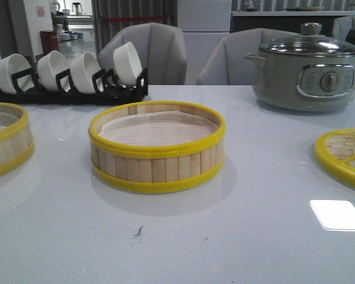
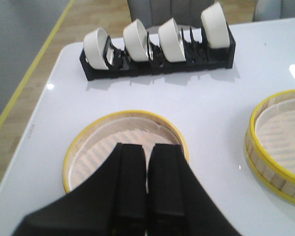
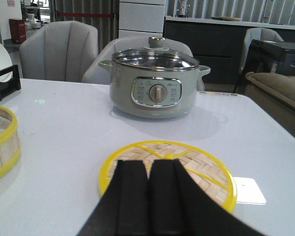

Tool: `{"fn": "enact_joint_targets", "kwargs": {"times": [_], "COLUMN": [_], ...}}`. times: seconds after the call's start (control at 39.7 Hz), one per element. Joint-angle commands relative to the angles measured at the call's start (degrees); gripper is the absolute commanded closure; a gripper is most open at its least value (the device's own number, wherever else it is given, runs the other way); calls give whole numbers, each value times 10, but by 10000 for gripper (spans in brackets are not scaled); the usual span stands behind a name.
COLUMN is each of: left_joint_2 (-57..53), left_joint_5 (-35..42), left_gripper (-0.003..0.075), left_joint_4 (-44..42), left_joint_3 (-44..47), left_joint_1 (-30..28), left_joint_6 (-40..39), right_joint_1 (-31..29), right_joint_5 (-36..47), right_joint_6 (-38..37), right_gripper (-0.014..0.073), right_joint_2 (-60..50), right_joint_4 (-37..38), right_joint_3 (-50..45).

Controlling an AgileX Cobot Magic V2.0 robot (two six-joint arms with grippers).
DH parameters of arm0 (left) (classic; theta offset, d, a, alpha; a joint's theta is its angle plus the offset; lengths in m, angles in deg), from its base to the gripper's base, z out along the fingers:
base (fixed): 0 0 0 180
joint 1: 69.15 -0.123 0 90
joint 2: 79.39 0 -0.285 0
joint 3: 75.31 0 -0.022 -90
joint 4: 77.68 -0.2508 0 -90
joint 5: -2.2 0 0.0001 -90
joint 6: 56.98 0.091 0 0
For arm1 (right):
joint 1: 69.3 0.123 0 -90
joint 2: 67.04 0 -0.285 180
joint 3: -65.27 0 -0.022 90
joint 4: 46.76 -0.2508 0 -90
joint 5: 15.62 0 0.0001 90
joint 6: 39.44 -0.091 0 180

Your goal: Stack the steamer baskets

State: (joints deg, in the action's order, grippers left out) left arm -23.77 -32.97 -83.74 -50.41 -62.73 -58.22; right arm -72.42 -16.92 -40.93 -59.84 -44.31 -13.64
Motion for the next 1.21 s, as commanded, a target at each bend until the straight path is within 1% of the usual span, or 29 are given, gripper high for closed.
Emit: {"fn": "enact_joint_targets", "kwargs": {"times": [0.0, 0.55, 0.93, 1.11, 1.18], "left_joint_2": [7, 32, 33, 33, 33], "left_joint_5": [40, 41, 88, 88, 88], "left_gripper": [637, 637, 637, 637, 637], "left_joint_4": [13, 11, 9, 14, 9], "left_joint_3": [-23, -22, -22, -22, -22], "left_joint_1": [4, 4, 4, 4, 4], "left_joint_6": [-3, -3, -3, -3, -3], "right_joint_1": [-4, -4, -4, -4, -4], "right_joint_5": [47, 47, 47, 47, 75], "right_joint_6": [0, 0, 0, 0, 0], "right_gripper": [566, 566, 566, 566, 566], "right_joint_2": [-12, -12, -12, -12, -12], "right_joint_4": [1, 1, 1, 1, 1], "right_joint_3": [8, 8, 8, 8, 9]}}
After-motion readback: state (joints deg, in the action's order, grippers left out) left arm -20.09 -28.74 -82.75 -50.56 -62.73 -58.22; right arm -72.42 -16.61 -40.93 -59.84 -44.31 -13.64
